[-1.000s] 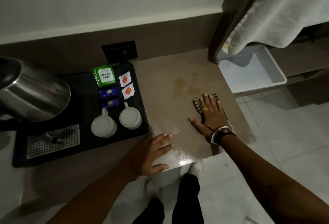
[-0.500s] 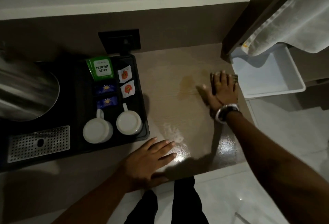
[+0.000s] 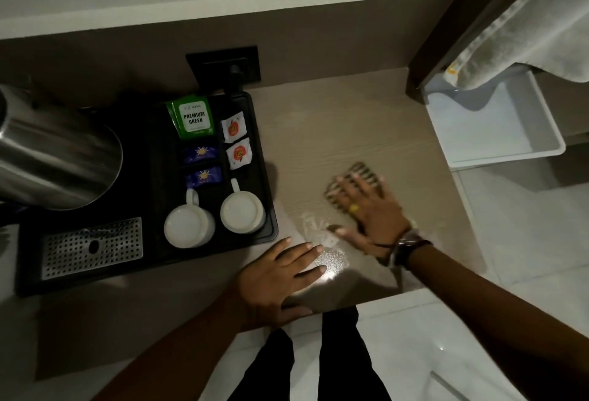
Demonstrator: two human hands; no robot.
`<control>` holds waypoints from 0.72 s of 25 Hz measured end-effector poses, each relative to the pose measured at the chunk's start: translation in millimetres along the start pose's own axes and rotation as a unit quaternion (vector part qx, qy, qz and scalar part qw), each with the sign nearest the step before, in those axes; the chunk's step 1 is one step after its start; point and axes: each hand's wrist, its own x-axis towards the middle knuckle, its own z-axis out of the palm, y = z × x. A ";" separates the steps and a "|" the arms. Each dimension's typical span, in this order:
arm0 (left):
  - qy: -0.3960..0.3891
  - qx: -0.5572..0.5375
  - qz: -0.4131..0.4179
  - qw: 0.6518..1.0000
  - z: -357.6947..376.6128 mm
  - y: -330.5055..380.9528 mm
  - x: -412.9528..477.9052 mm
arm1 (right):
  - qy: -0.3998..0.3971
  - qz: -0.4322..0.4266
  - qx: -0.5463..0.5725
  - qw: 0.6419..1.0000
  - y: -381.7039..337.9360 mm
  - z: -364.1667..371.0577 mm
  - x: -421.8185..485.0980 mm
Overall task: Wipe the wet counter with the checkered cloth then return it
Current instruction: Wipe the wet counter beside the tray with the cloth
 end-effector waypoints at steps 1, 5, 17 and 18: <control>-0.005 0.007 -0.002 1.000 -1.2 0.1 0.0 | 0.019 0.057 0.001 0.998 26.3 -3.2 -8.4; -0.014 -0.010 -0.002 1.000 1.8 -1.1 1.9 | 0.078 0.262 0.039 0.961 96.6 -38.8 61.6; 0.047 -0.013 0.010 0.999 10.3 -1.6 -0.4 | 0.065 0.077 0.017 0.995 15.4 2.9 -22.9; 0.050 -0.009 0.009 0.999 10.6 -1.8 -0.1 | 0.083 0.153 0.024 0.984 42.8 -6.3 -19.8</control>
